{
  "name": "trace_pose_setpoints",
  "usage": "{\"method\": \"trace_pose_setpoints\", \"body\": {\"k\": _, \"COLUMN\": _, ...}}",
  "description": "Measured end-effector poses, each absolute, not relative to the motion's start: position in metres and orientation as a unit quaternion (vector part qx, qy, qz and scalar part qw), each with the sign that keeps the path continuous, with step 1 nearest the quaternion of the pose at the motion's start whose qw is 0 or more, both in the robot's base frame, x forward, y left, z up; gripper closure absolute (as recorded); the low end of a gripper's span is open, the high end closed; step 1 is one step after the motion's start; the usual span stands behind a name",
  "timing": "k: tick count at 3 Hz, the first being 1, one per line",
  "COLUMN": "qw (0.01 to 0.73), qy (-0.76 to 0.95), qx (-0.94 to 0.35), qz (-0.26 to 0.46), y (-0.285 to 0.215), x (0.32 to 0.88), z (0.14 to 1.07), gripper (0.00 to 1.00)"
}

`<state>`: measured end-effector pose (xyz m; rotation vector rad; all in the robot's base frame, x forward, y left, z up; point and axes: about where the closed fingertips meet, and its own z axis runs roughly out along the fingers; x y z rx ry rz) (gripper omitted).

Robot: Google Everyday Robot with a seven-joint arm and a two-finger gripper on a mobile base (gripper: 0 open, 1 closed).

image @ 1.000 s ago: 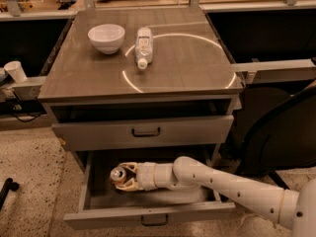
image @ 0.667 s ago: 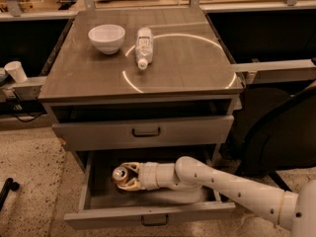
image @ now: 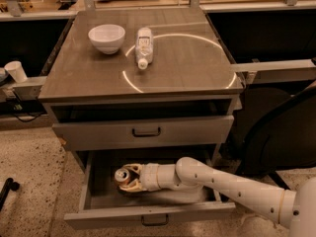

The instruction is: Place orange can into middle drawer

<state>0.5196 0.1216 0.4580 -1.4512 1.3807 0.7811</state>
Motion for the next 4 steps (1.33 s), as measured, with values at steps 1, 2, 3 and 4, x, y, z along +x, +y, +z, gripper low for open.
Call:
{"method": "trace_pose_setpoints", "body": {"k": 1, "qw": 0.476, "qy": 0.565, "qx": -0.594, "qz": 0.320, "y": 0.1216, "x": 0.5196, "z": 0.4580, "gripper": 0.53}}
{"method": "trace_pose_setpoints", "body": {"k": 2, "qw": 0.476, "qy": 0.565, "qx": -0.594, "qz": 0.320, "y": 0.1216, "x": 0.5196, "z": 0.4580, "gripper": 0.22}}
{"method": "trace_pose_setpoints", "body": {"k": 3, "qw": 0.476, "qy": 0.565, "qx": -0.594, "qz": 0.320, "y": 0.1216, "x": 0.5196, "z": 0.4580, "gripper": 0.00}}
{"method": "trace_pose_setpoints", "body": {"k": 4, "qw": 0.476, "qy": 0.565, "qx": -0.594, "qz": 0.320, "y": 0.1217, "x": 0.5196, "z": 0.4580, "gripper": 0.00}}
